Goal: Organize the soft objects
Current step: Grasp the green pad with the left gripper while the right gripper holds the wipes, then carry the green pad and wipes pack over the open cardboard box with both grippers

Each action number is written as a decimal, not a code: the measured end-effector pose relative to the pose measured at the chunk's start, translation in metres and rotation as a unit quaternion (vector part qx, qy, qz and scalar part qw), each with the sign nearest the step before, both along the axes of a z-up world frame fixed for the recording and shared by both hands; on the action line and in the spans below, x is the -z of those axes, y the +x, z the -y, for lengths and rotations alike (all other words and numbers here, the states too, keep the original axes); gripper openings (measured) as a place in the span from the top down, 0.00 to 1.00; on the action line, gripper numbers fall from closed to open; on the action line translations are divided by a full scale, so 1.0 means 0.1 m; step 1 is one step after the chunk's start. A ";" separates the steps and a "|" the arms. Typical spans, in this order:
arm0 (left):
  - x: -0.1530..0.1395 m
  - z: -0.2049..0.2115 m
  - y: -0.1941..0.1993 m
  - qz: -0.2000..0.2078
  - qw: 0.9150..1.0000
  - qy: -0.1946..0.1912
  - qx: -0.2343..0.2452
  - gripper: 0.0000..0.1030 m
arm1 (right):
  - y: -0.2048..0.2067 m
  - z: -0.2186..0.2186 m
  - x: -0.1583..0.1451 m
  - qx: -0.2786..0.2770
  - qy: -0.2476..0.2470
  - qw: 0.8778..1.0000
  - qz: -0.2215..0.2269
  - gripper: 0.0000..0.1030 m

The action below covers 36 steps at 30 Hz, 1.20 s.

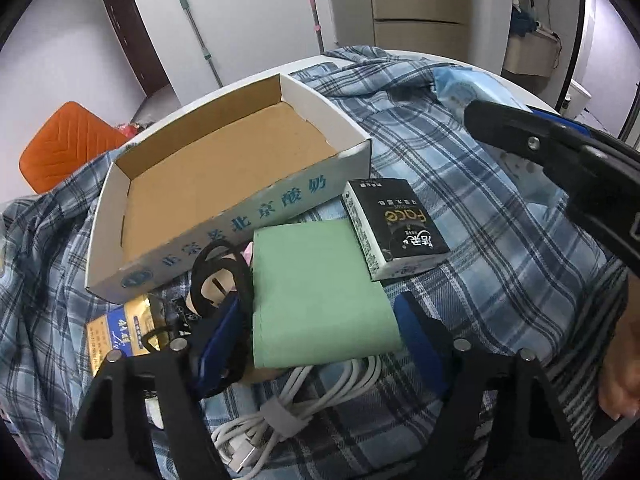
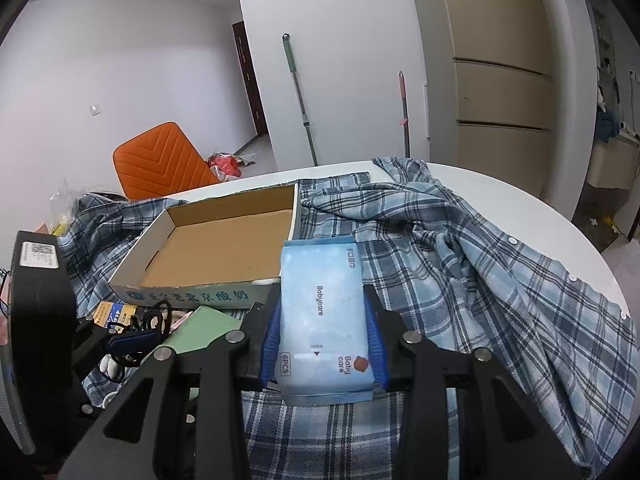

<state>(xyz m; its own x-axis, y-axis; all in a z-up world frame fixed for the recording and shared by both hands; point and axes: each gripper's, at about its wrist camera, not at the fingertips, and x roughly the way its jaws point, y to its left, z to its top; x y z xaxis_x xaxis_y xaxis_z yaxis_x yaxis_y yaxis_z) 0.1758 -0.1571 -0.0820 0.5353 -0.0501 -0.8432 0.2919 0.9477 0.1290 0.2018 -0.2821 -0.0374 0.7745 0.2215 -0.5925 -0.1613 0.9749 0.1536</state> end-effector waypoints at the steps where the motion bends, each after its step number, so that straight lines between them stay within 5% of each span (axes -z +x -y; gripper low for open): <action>1: 0.00 0.00 -0.01 0.002 1.000 0.002 0.000 0.28 | 0.00 0.00 0.00 0.000 -0.001 1.000 0.000 0.64; 13: -0.35 -0.35 -0.32 0.028 0.998 -0.047 0.005 0.29 | 0.02 0.01 0.01 0.000 0.002 1.000 -0.005 0.64; 17: -0.51 -0.57 -0.53 0.075 0.994 -0.082 0.010 0.29 | 0.00 0.00 0.00 -0.002 0.001 1.000 0.000 0.65; 22: -0.69 -0.86 -0.72 0.174 0.976 -0.130 -0.005 0.29 | -0.19 -0.11 -0.13 -0.018 -0.017 0.998 0.059 0.65; 26: -0.80 -1.04 -0.85 0.272 0.953 -0.135 -0.014 0.29 | -0.32 -0.20 -0.25 -0.030 -0.031 0.994 0.099 0.65; 29: -0.89 -1.17 -0.84 0.315 0.938 -0.137 -0.045 0.29 | -0.38 -0.24 -0.44 -0.034 -0.020 0.993 0.113 0.65; 36: -1.18 -1.32 -0.71 0.394 0.908 -0.139 -0.011 0.29 | -0.19 -0.59 -1.04 -0.045 -0.027 0.984 0.168 0.65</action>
